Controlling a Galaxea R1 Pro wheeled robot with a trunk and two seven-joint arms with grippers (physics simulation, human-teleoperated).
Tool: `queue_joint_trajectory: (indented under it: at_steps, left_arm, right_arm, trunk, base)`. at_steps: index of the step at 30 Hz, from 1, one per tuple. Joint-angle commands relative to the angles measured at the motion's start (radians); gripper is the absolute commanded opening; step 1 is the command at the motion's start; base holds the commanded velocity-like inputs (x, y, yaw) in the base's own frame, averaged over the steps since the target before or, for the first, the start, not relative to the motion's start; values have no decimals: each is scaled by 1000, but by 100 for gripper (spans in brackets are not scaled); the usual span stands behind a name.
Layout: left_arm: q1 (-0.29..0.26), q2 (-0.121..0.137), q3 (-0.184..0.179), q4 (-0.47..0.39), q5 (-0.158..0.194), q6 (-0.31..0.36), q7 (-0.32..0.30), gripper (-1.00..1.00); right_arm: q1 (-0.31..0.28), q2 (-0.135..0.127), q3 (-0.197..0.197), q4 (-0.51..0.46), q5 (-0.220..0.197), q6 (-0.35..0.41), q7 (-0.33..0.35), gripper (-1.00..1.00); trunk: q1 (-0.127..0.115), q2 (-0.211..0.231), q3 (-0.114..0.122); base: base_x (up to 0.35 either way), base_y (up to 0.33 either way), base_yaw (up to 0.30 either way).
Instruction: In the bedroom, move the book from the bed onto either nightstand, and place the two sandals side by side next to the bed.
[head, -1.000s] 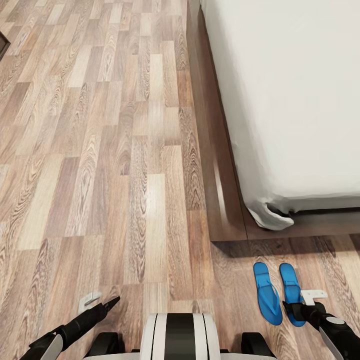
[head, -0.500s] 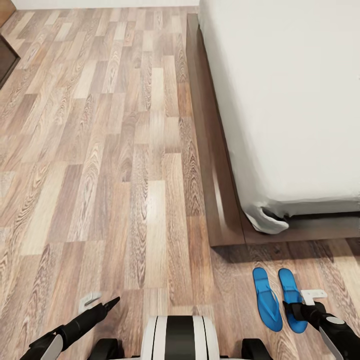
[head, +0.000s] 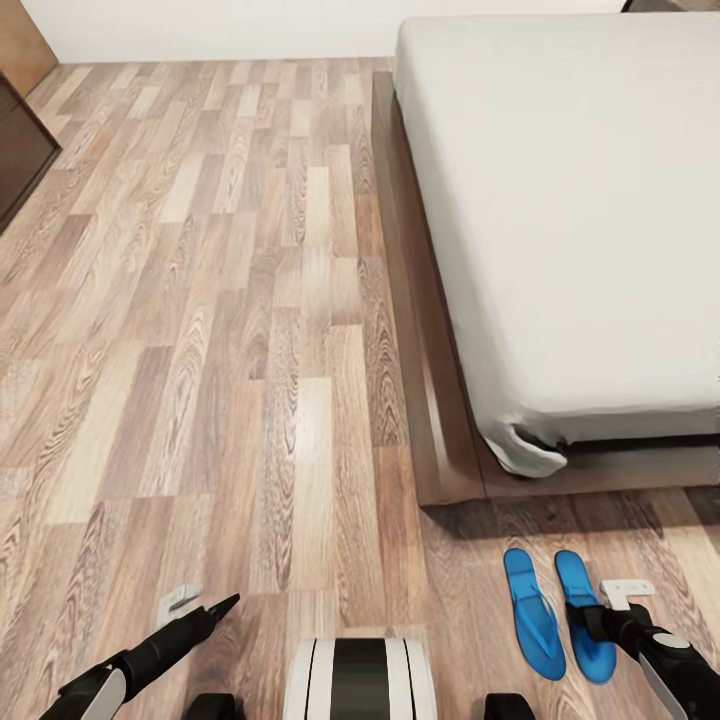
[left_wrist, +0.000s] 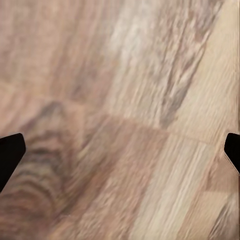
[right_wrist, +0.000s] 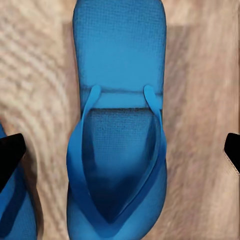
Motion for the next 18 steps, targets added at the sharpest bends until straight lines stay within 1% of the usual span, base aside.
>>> queue_joint_trajectory:
  at_steps: [1,4,6,8,10,11,12,13,14,15,16,18]
  left_arm:
    - [0,0,2,0,8,10,-3,100]
    - [0,0,3,0,8,10,-3,100]
    - [0,0,3,0,8,10,-3,100]
    - [0,0,2,0,7,10,-3,100]
    - [0,0,2,0,7,10,-3,100]
    - [0,0,2,0,7,10,-3,100]
    - [0,0,2,0,7,10,-3,100]
    - [0,0,1,0,7,10,-3,100]
    - [0,0,1,0,6,10,-4,100]
    - [0,0,1,0,6,10,-4,100]
    - [0,0,0,0,6,10,-4,100]
    - [0,0,-1,0,6,10,-5,100]
  right_arm:
    - [0,0,-2,-2,-6,7,6,100]
    - [0,-1,-2,-3,-10,9,9,100]
    - [1,-2,-6,-25,-14,25,12,100]
    - [1,-6,-8,-69,-38,32,30,100]
    - [2,-9,-7,-92,-72,37,63,100]
    - [2,-15,-6,-100,-101,45,97,100]
    - [3,-19,-6,-102,-116,51,117,100]
    - [3,-37,-5,-107,-161,70,190,100]
    - [3,-45,-5,-107,-175,78,217,100]
    - [3,-62,-5,-106,-200,91,278,100]
    - [3,-72,-4,-106,-211,98,310,100]
    - [3,-106,-4,-103,-244,123,433,100]
  trunk:
    - [-1,0,3]
    - [-2,1,15]
    - [-3,1,23]
    - [-4,2,31]
    - [-5,2,38]
    - [-5,2,42]
    - [-6,3,46]
    - [-6,3,50]
    - [-6,3,54]
    - [-7,3,58]
    - [-7,4,61]
    - [-8,4,69]
  base:
    - [0,0,0]
    - [0,0,0]
    - [0,0,0]
    - [0,0,0]
    - [0,0,0]
    - [0,0,0]
    - [0,0,0]
    - [0,0,0]
    - [0,0,0]
    - [0,0,0]
    - [0,0,0]
    - [0,0,0]
